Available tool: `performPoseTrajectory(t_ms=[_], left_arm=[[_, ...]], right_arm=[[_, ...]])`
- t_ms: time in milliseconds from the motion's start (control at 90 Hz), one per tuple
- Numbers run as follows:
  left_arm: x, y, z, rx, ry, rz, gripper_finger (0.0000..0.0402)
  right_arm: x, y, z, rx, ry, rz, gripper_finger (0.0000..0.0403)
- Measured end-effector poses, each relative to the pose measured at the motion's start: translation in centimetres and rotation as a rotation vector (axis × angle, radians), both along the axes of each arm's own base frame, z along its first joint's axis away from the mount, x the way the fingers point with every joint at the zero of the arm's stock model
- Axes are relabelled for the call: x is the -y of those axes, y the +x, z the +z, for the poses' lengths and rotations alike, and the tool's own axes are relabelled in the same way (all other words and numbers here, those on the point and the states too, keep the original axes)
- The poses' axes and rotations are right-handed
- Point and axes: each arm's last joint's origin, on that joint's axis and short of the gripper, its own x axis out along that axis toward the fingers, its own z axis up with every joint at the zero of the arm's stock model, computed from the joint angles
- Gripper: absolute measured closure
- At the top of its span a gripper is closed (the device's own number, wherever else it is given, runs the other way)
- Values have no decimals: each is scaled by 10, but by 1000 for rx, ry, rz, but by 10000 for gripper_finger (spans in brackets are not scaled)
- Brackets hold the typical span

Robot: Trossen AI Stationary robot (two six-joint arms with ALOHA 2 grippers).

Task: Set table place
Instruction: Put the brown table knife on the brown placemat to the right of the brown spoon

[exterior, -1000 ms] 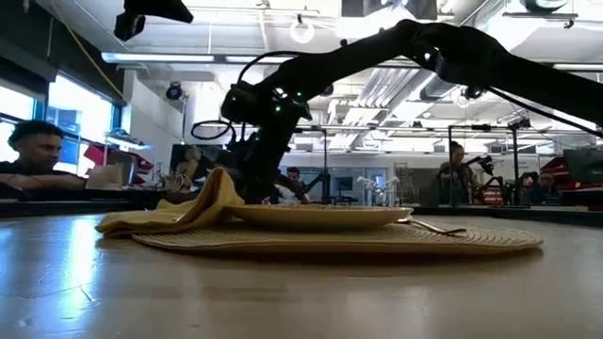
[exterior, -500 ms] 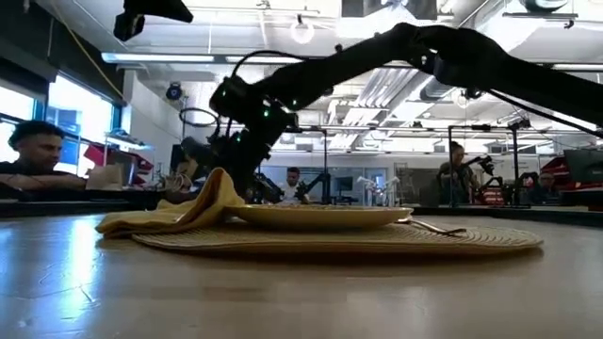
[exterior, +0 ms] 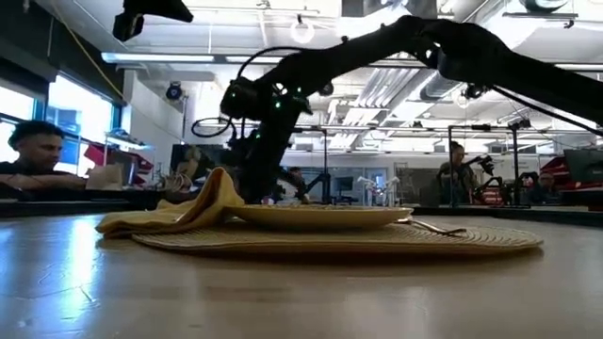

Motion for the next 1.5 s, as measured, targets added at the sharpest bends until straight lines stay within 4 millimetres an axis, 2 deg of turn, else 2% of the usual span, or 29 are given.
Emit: performPoseTrajectory(t_ms=[122, 211, 322, 467, 622, 822, 1056, 1133, 1211, 1378, 1500], left_arm=[[0, 0, 0, 0, 0, 0, 402], [0, 0, 0, 0, 0, 1, 402], [0, 0, 0, -1, -7, 3, 402], [0, 0, -1, -6, -9, 3, 402], [0, 0, -1, -10, -11, 2, 402], [0, 0, -1, -8, -17, 5, 402], [-1, -1, -1, -11, -5, 29, 402], [-1, -1, -1, -13, 3, 45, 402], [-1, -1, -1, -13, 8, 54, 402], [-1, -1, -1, -14, 8, 54, 402], [-2, -1, -1, -18, 16, 59, 402]], right_arm=[[2, 12, 15, 185, 48, 59, 403], [3, 22, 13, 290, 55, 74, 403], [4, 28, -1, 326, 59, 27, 403], [5, 30, -29, 281, 86, -31, 403], [3, 31, -33, 267, 76, -46, 403], [2, 13, -28, 81, 96, -61, 403], [5, -18, -9, -157, 122, 66, 403], [5, -24, -9, -206, 131, 132, 403], [0, -27, -8, -259, 103, 167, 403], [-11, -43, -9, -489, 17, 210, 403], [-11, -56, -9, -661, -49, 276, 403]])
